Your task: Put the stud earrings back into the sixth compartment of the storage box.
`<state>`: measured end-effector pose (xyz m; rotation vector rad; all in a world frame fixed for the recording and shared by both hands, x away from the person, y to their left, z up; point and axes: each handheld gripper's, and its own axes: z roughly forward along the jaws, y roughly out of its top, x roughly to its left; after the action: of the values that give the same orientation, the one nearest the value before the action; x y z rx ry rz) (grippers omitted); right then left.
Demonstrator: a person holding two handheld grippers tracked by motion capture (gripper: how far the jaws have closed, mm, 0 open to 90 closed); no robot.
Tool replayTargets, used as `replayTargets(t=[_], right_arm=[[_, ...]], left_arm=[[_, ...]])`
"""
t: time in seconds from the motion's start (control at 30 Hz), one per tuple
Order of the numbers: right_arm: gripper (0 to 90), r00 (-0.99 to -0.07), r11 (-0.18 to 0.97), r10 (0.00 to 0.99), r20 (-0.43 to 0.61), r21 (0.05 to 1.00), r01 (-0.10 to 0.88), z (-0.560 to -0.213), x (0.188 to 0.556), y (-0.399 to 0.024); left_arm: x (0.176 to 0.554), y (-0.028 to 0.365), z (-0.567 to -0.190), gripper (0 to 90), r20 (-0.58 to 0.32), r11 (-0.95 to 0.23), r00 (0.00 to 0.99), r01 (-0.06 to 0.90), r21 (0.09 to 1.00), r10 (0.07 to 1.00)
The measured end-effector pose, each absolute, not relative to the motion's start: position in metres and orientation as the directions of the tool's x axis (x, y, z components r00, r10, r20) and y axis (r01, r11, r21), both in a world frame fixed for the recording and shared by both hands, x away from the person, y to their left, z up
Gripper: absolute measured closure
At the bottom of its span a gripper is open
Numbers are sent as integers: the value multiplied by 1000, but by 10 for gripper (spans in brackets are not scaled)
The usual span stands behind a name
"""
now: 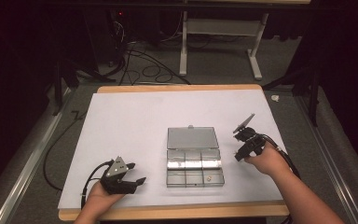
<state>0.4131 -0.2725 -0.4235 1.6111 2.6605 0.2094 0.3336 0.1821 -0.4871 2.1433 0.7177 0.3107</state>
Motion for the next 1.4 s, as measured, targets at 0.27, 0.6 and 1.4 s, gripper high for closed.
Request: replayTargets(t=[0.27, 0.6, 1.4], right_arm=[[673, -441, 433, 896, 48, 115, 894, -432, 429, -274], [725, -442, 438, 897, 23, 95, 894, -439, 435, -268], [820, -458, 453, 888, 39, 98, 886, -430, 431, -274]], left_arm=[[333, 182, -487, 293, -19, -490, 808, 375, 786, 588], [334, 183, -487, 293, -30, -486, 807, 384, 785, 589], [333, 181, -487, 294, -18, -495, 809, 377, 783, 588]])
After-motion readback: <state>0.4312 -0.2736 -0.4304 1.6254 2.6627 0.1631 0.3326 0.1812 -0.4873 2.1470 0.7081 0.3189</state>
